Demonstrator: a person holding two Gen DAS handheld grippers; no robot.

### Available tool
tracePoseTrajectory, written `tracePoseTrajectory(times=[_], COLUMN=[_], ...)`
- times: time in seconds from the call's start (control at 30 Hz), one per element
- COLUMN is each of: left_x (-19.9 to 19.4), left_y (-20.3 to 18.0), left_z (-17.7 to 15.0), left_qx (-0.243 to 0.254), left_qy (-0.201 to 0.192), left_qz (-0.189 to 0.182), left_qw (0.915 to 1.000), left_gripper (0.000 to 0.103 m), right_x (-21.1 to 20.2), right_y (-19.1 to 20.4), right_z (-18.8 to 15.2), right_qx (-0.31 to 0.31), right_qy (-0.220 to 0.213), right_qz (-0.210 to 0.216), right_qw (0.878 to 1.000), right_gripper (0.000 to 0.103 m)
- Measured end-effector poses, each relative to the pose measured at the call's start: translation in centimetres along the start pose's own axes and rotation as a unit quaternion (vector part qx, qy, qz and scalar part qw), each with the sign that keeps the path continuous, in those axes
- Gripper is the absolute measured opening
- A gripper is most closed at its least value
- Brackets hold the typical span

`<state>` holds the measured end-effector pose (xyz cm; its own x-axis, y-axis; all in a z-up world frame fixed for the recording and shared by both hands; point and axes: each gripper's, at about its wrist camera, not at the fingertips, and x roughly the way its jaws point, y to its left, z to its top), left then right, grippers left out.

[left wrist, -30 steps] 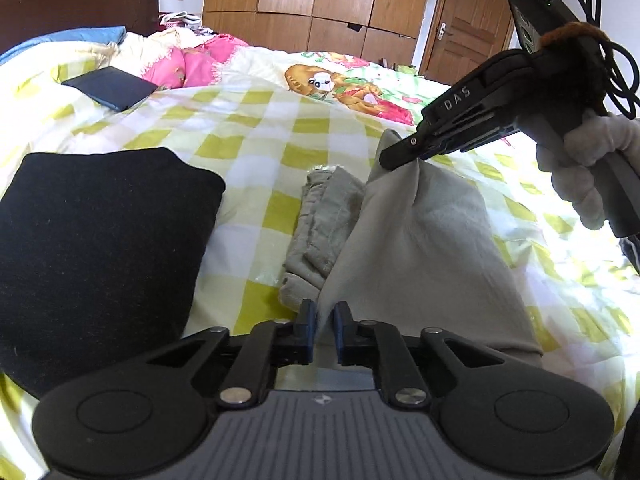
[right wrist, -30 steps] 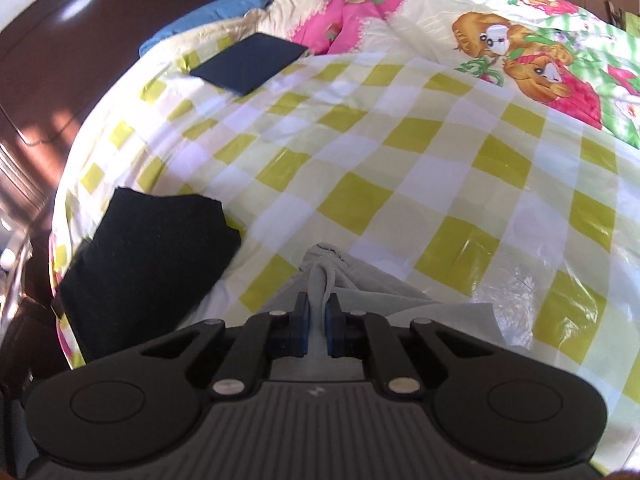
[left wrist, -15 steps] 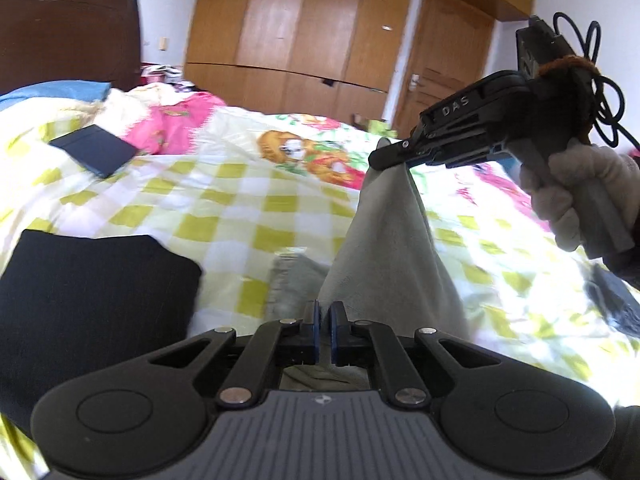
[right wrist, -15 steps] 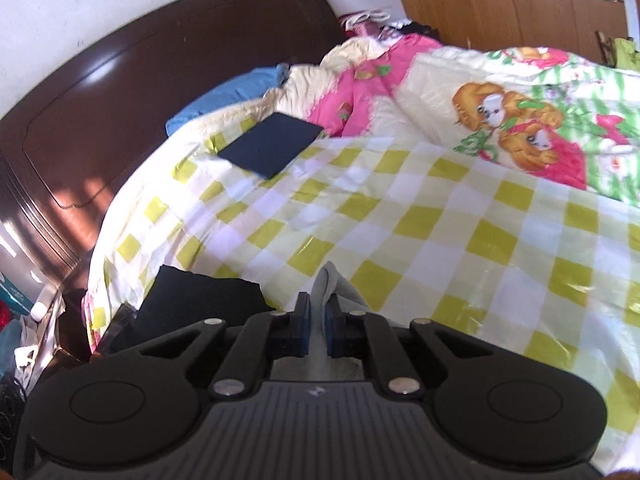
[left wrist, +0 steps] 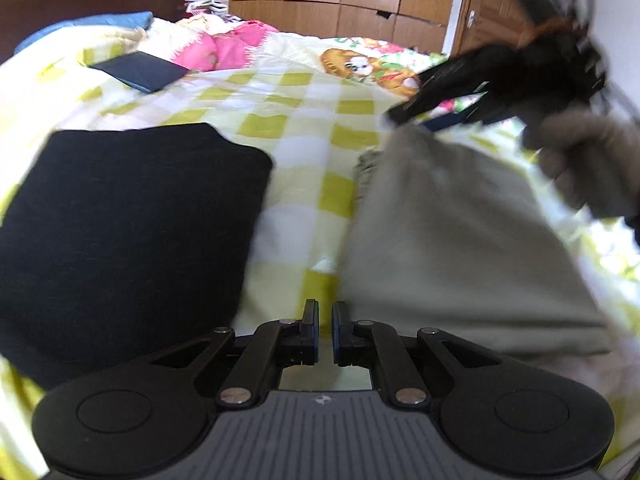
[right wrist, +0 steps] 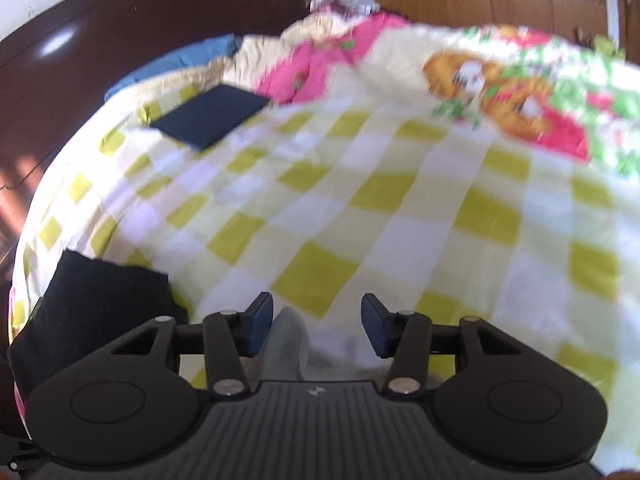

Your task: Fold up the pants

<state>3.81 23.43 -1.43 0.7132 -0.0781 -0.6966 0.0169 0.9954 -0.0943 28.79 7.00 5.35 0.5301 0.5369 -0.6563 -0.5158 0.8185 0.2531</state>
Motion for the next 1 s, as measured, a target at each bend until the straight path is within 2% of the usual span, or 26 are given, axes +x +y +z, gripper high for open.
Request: tracePoseTrajectory(times=[0.03,0.07,0.17,0.27,0.33,0.4,0.47,0.53,0.6,0.67,0.73,0.87,0.93,1.0], left_x=[-0.3,-0.8,-2.6,-3.1,-2.1,-0.3,1.4,2.1,1.9,1.3,0.4,-1.7,-1.2,0.4], left_y=[0.3,0.5,-0.3,-2.4,-3.7,-4.3,-4.4,-4.5,-4.8,-5.0,-4.8,-4.1,-3.8,-3.6], left_z=[0.0,0.2,1.3,2.7,3.2,3.2,2.6,1.4,0.4,0.0,0.4,1.9,2.6,3.1], left_qx=[-0.004,-0.013,-0.016,0.006,0.028,0.031,0.025,0.027,0.028,0.029,0.025,0.014,0.013,0.016], left_qy=[-0.001,-0.004,-0.047,-0.086,-0.095,-0.076,-0.036,-0.007,0.001,0.007,0.004,-0.042,-0.055,-0.045], left_qz=[0.006,0.011,0.002,-0.033,-0.041,-0.041,-0.052,-0.052,-0.055,-0.057,-0.06,-0.067,-0.056,-0.048], left_qw=[1.0,0.9999,0.9988,0.9958,0.9943,0.9958,0.9977,0.9983,0.9981,0.9979,0.9979,0.9968,0.9968,0.9977], left_gripper=[0.023,0.023,0.023,0.026,0.029,0.028,0.028,0.028,0.028,0.028,0.028,0.029,0.033,0.034], right_x=[-1.3,-2.5,-4.8,-3.8,-1.8,0.6,2.8,4.3,5.2,4.7,2.3,-2.5,-2.6,-0.8], right_y=[0.2,0.5,1.8,3.0,3.3,2.8,1.8,0.4,-0.8,-1.0,-0.4,1.4,2.3,2.6], right_z=[0.1,0.1,-1.0,-2.1,-2.5,-2.8,-2.9,-2.3,-1.6,-1.0,-1.0,-3.2,-4.1,-3.8], right_qx=[-0.011,-0.024,-0.068,-0.095,-0.102,-0.089,-0.077,-0.044,0.006,0.019,0.004,-0.063,-0.098,-0.108], right_qy=[-0.013,-0.021,-0.042,-0.018,0.011,0.044,0.057,0.061,0.057,0.044,0.018,-0.011,-0.01,0.006], right_qz=[-0.004,-0.007,-0.005,0.011,0.008,0.02,-0.002,0.011,0.016,0.011,0.011,0.013,-0.003,-0.01], right_qw=[1.0,0.999,0.997,0.995,0.995,0.995,0.995,0.997,0.998,0.999,1.0,0.998,0.995,0.994], right_gripper=[0.056,0.063,0.065,0.064,0.063,0.063,0.064,0.064,0.065,0.064,0.065,0.067,0.069,0.069])
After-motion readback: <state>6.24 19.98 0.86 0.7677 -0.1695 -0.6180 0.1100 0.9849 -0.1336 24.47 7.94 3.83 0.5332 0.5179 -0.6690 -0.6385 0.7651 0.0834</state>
